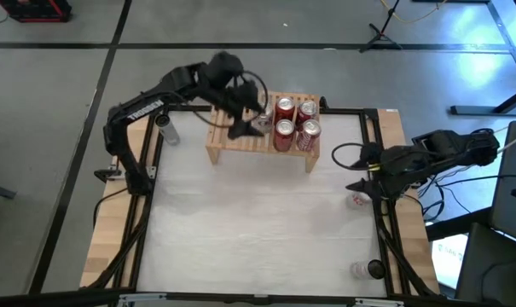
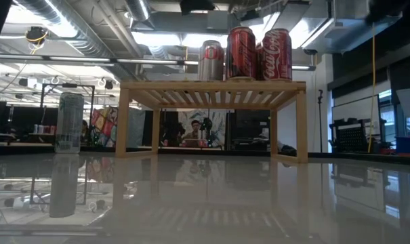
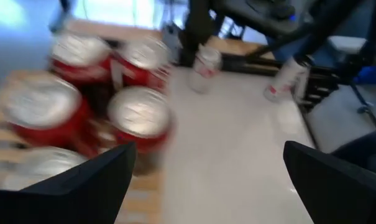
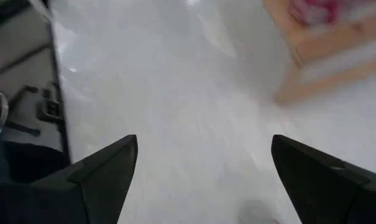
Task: Place canned beverage on shelf
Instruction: Put the silver soda can on the shelf aligned with the other silver soda can
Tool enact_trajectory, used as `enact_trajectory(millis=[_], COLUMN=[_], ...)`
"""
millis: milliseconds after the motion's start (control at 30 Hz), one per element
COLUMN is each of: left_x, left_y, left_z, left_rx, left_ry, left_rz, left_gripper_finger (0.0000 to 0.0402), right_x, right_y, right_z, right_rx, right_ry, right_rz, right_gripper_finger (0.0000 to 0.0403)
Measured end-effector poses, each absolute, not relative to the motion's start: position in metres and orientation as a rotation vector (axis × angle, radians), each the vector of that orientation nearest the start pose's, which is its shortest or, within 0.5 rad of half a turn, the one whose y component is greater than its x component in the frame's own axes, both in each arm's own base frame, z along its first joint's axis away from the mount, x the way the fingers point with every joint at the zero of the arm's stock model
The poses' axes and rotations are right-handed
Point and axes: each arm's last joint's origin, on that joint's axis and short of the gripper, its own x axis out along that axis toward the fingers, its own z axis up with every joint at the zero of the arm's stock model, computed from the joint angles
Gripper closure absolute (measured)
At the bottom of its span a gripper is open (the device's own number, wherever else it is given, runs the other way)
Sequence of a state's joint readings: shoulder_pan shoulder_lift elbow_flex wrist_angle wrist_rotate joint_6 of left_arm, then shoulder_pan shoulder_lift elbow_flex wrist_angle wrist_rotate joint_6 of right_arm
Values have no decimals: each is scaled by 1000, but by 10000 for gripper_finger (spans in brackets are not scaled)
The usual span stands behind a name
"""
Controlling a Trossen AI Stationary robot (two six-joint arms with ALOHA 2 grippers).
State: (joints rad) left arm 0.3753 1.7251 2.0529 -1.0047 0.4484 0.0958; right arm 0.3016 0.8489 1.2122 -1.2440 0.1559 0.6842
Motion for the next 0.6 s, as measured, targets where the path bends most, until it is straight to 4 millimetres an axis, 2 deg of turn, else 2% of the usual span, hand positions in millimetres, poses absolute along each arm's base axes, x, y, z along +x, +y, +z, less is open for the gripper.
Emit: enact_trajectory(millis=[133,367,500,600], left_x=[331,329,328,327], left_y=[75,1,-38,-64], left_z=[446,448,442,430], left_rx=[-195,-219,-236,-247], left_ry=[649,659,670,686], left_rz=[-66,110,137,195], left_gripper_finger=[5,5,5,5], right_x=[96,71,66,65], right_y=[25,18,16,16], right_z=[362,344,334,320], right_rx=[426,461,492,470], right_ry=[969,1083,1097,1155], right_rz=[-225,-293,-320,-343], right_gripper_finger=[45,45,45,45])
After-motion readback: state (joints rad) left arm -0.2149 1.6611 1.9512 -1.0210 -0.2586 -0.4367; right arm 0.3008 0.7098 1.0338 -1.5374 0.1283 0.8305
